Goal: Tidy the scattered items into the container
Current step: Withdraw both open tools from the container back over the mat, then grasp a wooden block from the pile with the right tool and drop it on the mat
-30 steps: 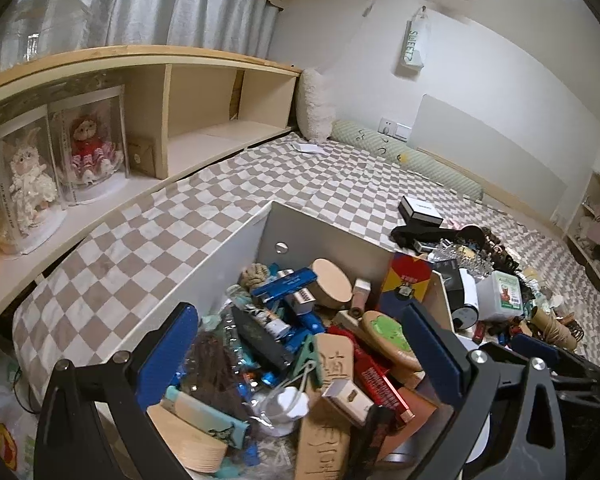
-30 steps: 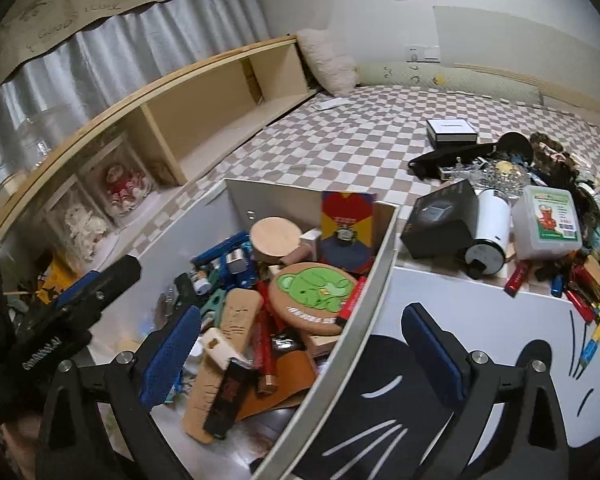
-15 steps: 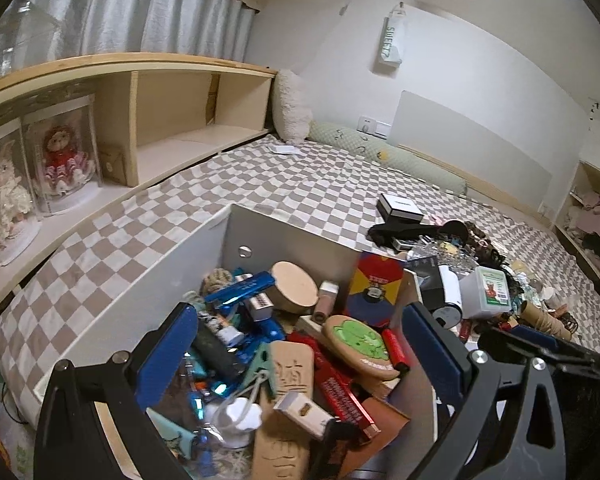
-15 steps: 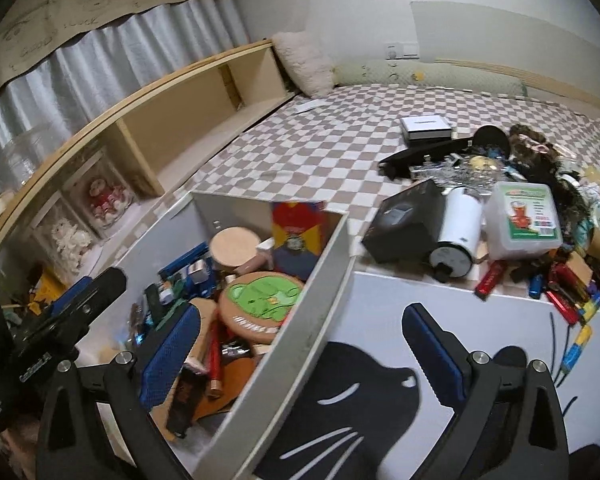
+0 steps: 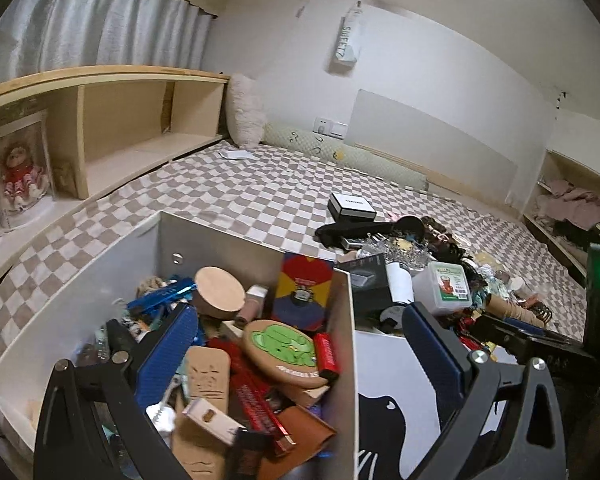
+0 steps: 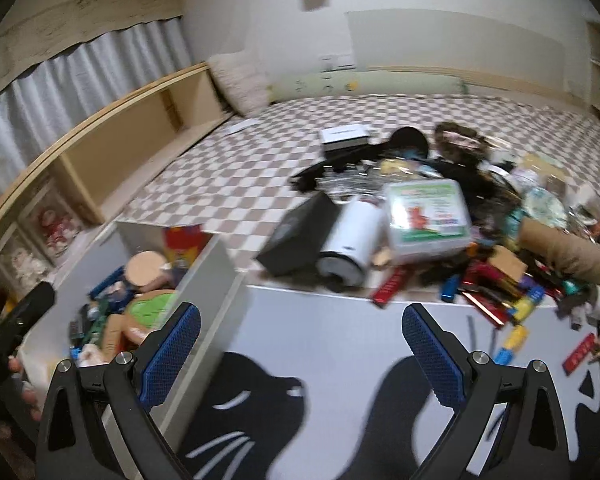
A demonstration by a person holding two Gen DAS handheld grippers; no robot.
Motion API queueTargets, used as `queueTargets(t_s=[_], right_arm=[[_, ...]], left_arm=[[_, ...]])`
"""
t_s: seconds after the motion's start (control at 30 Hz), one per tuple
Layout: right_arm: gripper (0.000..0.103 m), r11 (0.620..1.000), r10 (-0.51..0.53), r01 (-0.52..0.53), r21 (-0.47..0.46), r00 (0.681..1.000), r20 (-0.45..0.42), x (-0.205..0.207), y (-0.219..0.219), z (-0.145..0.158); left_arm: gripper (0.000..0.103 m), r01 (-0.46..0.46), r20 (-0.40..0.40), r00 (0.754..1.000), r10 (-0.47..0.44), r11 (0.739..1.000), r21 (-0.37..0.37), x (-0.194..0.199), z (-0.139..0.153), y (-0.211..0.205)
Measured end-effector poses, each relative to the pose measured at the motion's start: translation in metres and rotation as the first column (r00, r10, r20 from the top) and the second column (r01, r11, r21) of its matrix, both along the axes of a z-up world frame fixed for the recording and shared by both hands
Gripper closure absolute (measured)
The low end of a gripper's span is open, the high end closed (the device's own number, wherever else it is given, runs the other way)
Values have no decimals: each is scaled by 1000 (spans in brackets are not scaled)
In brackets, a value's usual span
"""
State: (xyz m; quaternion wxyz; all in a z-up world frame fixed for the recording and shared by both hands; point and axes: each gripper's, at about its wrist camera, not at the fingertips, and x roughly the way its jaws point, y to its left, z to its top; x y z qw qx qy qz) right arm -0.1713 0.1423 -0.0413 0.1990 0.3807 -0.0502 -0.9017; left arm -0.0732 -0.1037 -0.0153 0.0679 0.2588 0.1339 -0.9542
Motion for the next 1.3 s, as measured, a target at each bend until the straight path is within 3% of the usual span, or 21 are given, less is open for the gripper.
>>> queueTargets(t_s=[0.27, 0.6, 0.67, 0.73, 0.87, 1.03, 1.17, 1.3], right_arm=[[2, 990, -142, 141, 21, 990, 15, -22, 70, -21], [3, 954, -299, 298, 30, 952, 61, -54, 141, -57], [20, 950, -313, 311, 35, 946, 83, -64, 149, -68], [27, 947, -321, 318, 43, 941, 106, -72, 155, -77], [27, 939, -343, 340, 47, 931, 127, -98, 169, -90], [27, 922, -373, 385, -30, 907, 194, -139, 188, -98], [27, 927, -372, 374, 29, 907, 199, -165, 179, -106], [27, 918, -391, 372, 139, 909, 145, -183, 167, -113]], left_arm=[[0, 66, 10, 998, -66, 998, 5, -12, -4, 31], [0, 174, 26, 985, -173, 985, -23, -26, -7, 88], [0, 200, 41, 979, -199, 979, -25, -30, -11, 102], [0, 229, 56, 972, -227, 973, -32, -35, -15, 115], [0, 268, 73, 962, -264, 962, -43, -41, -23, 136], [0, 303, 97, 949, -299, 952, -35, -50, -35, 150], [0, 315, 105, 945, -311, 949, -29, -55, -41, 154], [0, 323, 114, 941, -319, 946, -19, -57, -46, 154]])
